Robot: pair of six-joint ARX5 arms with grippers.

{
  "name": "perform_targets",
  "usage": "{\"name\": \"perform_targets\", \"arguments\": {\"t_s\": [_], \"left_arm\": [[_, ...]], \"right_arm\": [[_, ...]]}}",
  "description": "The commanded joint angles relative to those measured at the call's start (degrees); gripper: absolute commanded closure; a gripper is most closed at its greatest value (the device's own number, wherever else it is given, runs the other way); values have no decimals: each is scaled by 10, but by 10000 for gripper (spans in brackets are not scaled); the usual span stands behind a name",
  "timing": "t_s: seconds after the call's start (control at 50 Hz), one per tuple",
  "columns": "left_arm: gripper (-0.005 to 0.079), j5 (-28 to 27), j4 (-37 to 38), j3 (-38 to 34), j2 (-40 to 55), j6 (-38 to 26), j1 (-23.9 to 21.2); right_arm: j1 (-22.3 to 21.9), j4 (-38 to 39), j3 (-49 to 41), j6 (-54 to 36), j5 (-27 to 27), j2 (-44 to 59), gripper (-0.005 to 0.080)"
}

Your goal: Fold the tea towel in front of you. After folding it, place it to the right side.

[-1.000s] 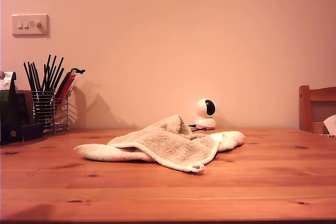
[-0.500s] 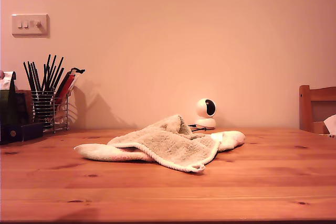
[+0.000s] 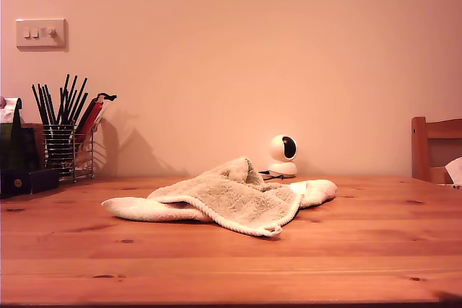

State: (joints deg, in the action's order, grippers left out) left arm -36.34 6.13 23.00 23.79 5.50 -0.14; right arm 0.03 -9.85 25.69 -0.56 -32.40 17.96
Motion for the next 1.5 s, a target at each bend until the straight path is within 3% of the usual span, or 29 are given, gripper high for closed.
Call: {"name": "perform_targets", "arguments": {"t_s": [0.0, 0.28, 0.54, 0.62, 0.76, 0.98, 1.16, 1.48], "left_arm": [[761, -21, 3, 18, 47, -40, -10], [761, -39, 26, 97, 261, -230, -84], [761, 43, 31, 169, 429, -449, -166], [761, 60, 28, 189, 475, -526, -186], [761, 69, 21, 224, 557, -619, -207], [739, 69, -3, 261, 641, -643, -214], [500, 69, -11, 277, 659, -643, -214], [496, 84, -15, 278, 659, -640, -215]], "right_arm": [[0, -5, 13, -23, -23, 47, 765], [43, -16, 68, -145, -51, 240, 765], [128, 3, 118, -304, -8, 390, 745], [158, 10, 134, -345, 19, 428, 704], [214, 41, 160, -377, 78, 486, 562], [284, 122, 165, -386, 155, 563, 408], [318, 166, 166, -384, 185, 636, 367], [332, 188, 227, -369, 192, 766, 362]]}}
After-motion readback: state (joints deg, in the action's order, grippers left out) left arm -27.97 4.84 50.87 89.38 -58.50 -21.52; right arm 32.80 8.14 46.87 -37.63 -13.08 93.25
